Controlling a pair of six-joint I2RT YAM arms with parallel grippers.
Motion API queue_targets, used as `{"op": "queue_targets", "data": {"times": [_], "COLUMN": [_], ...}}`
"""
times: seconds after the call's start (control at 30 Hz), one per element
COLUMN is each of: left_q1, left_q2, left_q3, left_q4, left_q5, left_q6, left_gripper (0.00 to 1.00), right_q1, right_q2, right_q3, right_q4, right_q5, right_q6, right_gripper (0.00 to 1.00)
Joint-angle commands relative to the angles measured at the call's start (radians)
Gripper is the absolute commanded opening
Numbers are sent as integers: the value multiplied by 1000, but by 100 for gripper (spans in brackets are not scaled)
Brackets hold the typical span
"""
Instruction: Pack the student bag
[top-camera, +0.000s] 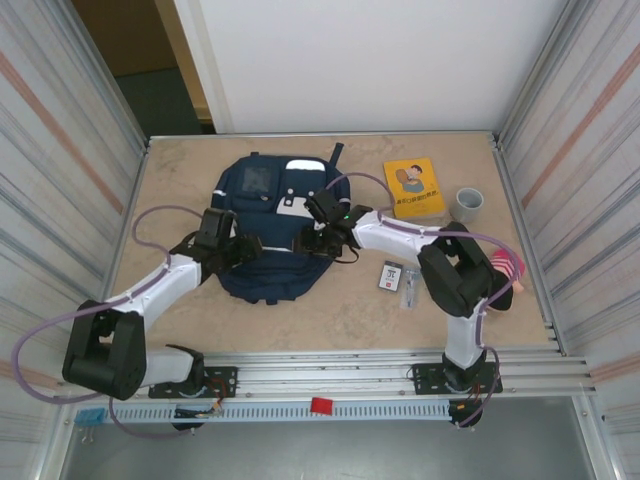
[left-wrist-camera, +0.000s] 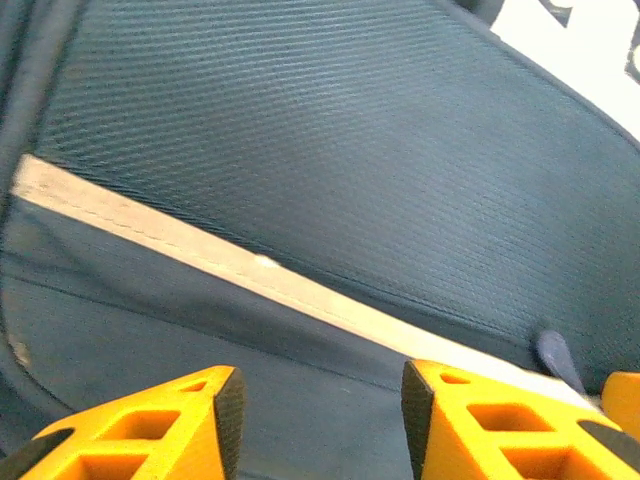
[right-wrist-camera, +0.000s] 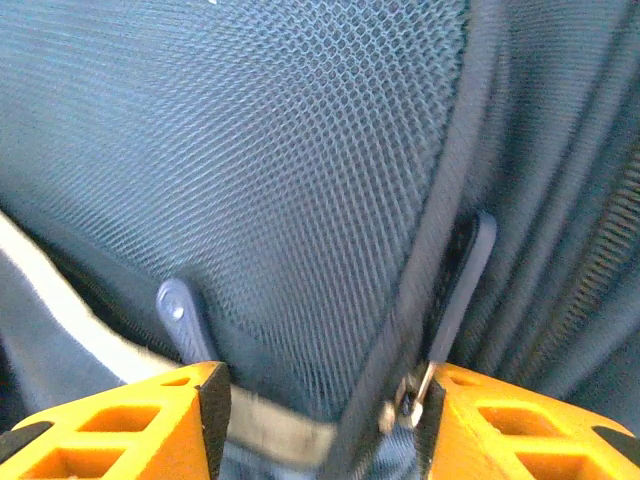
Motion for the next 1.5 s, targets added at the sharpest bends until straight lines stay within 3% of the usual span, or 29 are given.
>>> {"op": "queue_targets", "data": {"times": [0.0,0.13,0.3,0.47,0.6,0.8,1.0,1.47], "left_q1": [-40,-90,-118,-149,-160,-160,-158,-154], "left_q2": [-35,26,188,314,373,440,499,499], "left_q3": [122,240,386,516,564,602,631,593], "left_q4": [-44,8,79,84,86,76,67,87], "left_q5": [-15,17,78,85,81,48,39,70], "left_q6": [45,80,111,128,124,138,138,114], "left_gripper": [49,52,52,52,51,51,51,51], "right_q1": [-46,-167,-374,-551,-622,-654,-649,-528], "right_q2": [-162,-243,-233,-108,40,236,346,134], "right_q3": [-4,42,129,218,295,399,439,78], "right_q4": [-85,-227,-362,-381,-369,-353,-352,-248], "right_q5": [21,29,84,60,32,58,-5,-85], "right_q6": [-40,-157,-347,-466,-504,-533,-498,-339], "right_gripper": [52,54,58,58,58,59,58,57]}}
